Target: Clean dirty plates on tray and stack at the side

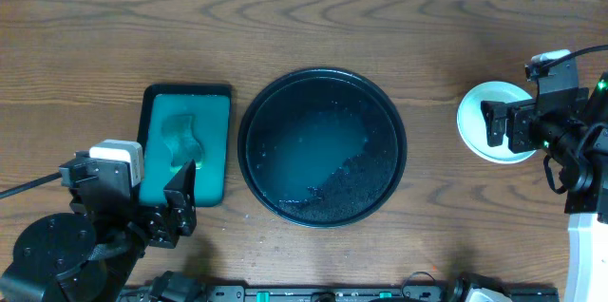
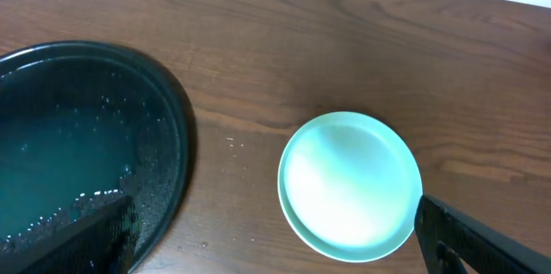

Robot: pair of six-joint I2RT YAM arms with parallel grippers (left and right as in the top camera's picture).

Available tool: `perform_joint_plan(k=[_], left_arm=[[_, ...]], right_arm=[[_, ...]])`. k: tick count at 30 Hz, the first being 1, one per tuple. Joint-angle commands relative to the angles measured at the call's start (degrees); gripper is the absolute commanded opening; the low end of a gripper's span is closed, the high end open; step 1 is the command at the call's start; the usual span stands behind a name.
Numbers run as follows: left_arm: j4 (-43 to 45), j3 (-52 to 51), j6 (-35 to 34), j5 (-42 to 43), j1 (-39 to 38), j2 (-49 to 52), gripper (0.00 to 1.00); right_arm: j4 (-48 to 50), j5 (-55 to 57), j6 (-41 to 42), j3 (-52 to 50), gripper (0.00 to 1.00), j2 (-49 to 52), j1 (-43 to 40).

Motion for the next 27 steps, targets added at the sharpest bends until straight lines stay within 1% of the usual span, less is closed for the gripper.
perform_joint_plan(k=[1, 9, 12, 14, 17, 22, 24, 27], left_arm=[[-0.11, 0.68, -0.74, -0.74, -0.09, 0.04, 0.82], [-0.94, -0.24, -0.72, -0.76, 0.09, -0.04, 0.82], [1.09, -3.02, -0.74, -0.74, 3.06, -1.18, 0.82], [5.90, -7.37, -0.74, 0.09, 6.56, -3.45, 0.82], [15.32, -16.65, -0.74, 3.23, 11.56, -9.09, 0.82], [34.32, -35.93, -0.76, 8.72, 17.49, -23.47, 0.82], [40.00, -42.21, -0.76, 10.12, 18.97, -28.85, 0.82], [44.96, -49.09, -0.83, 11.02, 20.17, -35.01, 0.82]], right_arm=[[-0.24, 0.13, -0.70, 0.31, 0.99, -0.04, 0.94], [-0.24, 0.13, -0.70, 0.31, 0.99, -0.04, 0.94], [-0.24, 0.13, -0.70, 0.31, 0.99, -0.04, 0.94], [-0.24, 0.13, -0.70, 0.31, 0.99, -0.04, 0.92], [-0.24, 0.13, -0.70, 0.31, 0.99, -0.04, 0.94], [-0.24, 0.13, -0.70, 0.31, 0.99, -0.04, 0.94], [-0.24, 0.13, -0.70, 0.31, 0.99, -0.04, 0.94], [-0.24, 0.13, -0.70, 0.31, 0.99, -0.04, 0.94]])
